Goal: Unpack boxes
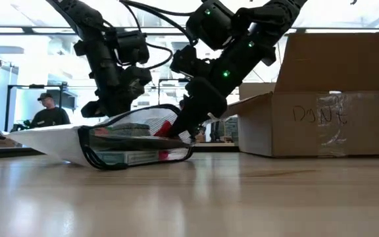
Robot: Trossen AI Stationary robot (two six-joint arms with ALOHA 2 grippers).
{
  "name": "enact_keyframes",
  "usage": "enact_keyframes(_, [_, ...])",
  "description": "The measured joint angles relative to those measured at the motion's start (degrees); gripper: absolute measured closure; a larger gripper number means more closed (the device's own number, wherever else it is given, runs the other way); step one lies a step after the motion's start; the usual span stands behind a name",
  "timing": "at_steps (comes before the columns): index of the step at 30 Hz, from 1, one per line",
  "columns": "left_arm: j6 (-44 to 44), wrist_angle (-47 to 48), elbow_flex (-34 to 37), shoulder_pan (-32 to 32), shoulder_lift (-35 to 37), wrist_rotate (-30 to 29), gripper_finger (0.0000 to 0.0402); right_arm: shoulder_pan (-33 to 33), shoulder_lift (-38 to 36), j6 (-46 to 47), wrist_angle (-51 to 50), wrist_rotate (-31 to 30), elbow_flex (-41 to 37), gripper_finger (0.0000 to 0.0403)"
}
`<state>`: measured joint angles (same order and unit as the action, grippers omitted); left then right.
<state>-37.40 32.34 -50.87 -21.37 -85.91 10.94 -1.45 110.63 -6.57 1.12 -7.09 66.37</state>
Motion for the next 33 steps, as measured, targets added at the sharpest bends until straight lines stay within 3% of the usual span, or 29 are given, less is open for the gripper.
enact_keyframes(6, [-0.03, -0.09, 0.00, -0.04, 2.75, -4.51, 0.0400, 0.00, 0.07, -0.02, -0.78, 1.36, 0.00, 0.0403])
enact_keyframes(12, [-0.03, -0.24, -0.02, -0.15, 5.45, -8.53, 0.0374, 0.00, 0.07, -0.08, -0.81, 2.33, 0.00, 0.0403])
enact_keyframes(27, [-0.90, -0.20, -0.07, -0.15, 8.81, -11.89, 0.0241, 0.11, -0.28, -2.53, -1.40, 3.06, 0.00, 0.0403])
enact_keyframes(33, [-1.30, -0.20, -0.07, -0.15, 8.83, -11.91, 0.0206, 0.11, -0.62, -2.53, -1.46, 3.08, 0.00, 0.0403])
